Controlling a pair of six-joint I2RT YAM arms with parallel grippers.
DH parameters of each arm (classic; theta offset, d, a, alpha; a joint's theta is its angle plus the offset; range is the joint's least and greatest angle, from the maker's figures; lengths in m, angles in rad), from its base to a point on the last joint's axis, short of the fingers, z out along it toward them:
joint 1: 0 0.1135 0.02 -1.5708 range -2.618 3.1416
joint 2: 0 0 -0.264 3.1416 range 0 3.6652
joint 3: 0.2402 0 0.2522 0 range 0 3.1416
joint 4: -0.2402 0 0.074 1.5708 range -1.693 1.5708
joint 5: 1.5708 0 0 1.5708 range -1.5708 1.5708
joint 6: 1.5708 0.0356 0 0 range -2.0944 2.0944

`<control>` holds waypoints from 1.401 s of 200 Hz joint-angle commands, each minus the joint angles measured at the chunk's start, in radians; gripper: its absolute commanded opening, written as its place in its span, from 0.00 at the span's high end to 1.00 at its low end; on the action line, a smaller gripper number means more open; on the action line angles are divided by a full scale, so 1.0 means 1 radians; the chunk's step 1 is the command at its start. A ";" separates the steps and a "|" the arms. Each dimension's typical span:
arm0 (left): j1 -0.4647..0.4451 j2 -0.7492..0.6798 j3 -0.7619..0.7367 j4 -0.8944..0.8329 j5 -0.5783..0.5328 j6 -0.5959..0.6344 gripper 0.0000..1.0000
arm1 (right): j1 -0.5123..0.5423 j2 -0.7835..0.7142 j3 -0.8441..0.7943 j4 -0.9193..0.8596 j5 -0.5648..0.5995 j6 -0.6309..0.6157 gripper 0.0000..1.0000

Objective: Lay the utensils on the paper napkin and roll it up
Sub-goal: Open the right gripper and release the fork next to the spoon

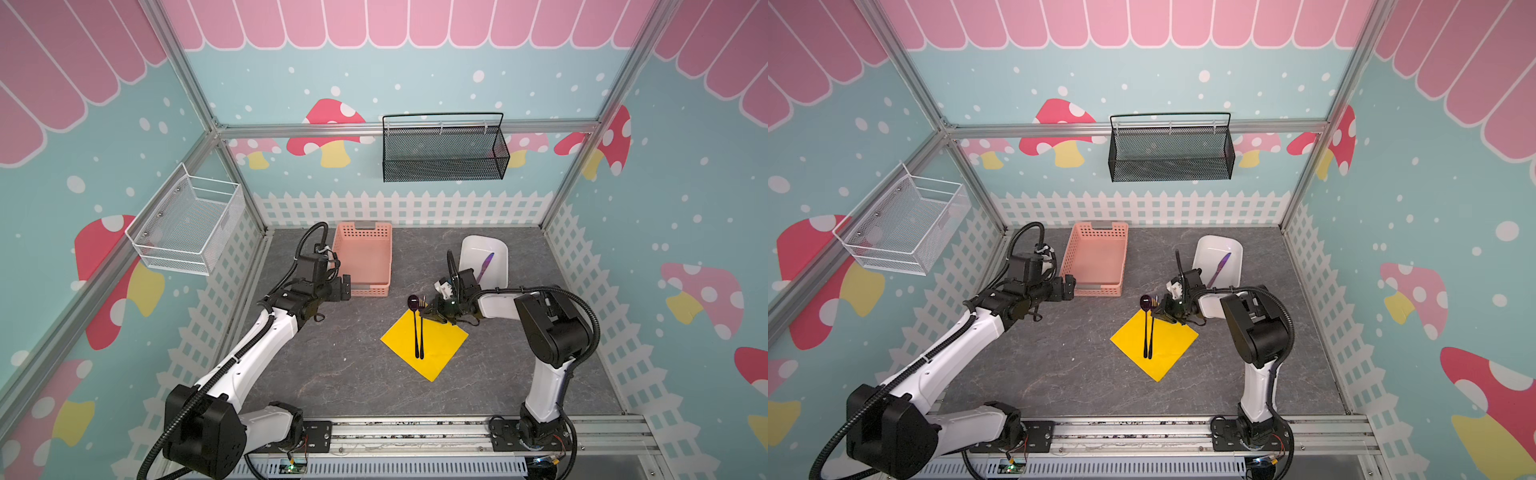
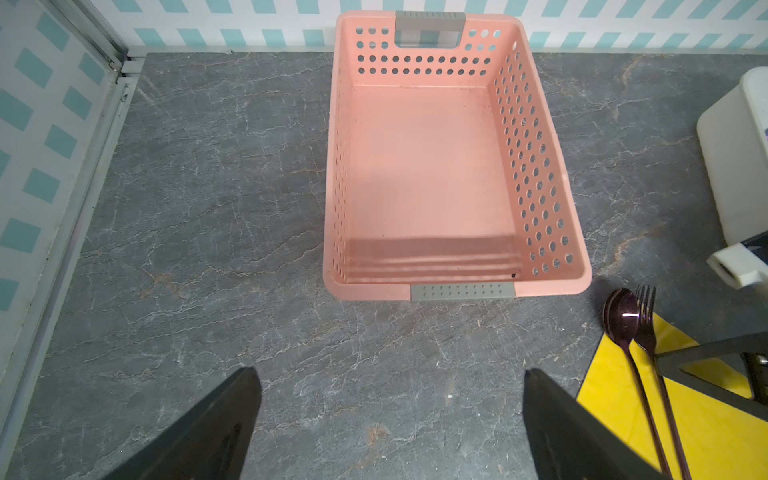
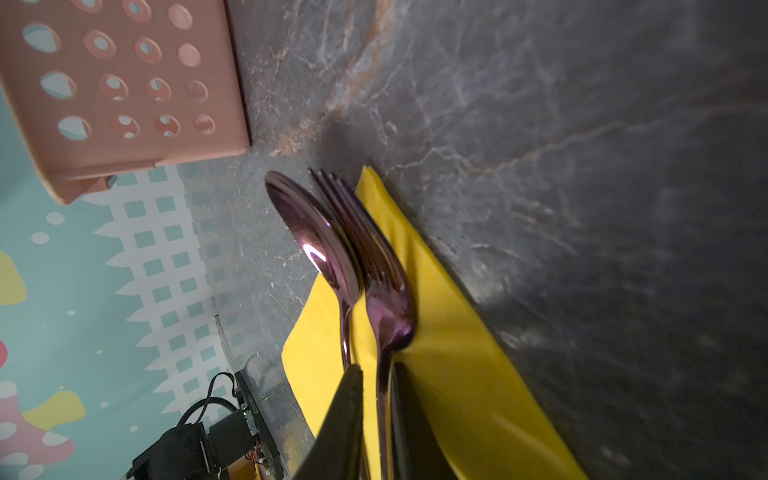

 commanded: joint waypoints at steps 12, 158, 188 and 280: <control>0.002 0.000 0.007 0.003 -0.013 0.004 0.00 | 0.006 0.022 0.021 -0.031 0.012 -0.018 0.83; 0.001 0.008 0.009 0.003 -0.015 0.005 0.00 | 0.007 0.043 0.039 -0.031 0.006 -0.028 0.87; 0.001 0.008 0.009 0.003 -0.013 0.004 0.00 | 0.007 0.038 0.045 -0.031 0.009 -0.031 0.91; 0.001 0.015 0.013 0.003 0.003 0.002 0.00 | 0.018 -0.037 0.073 -0.156 0.104 -0.082 0.87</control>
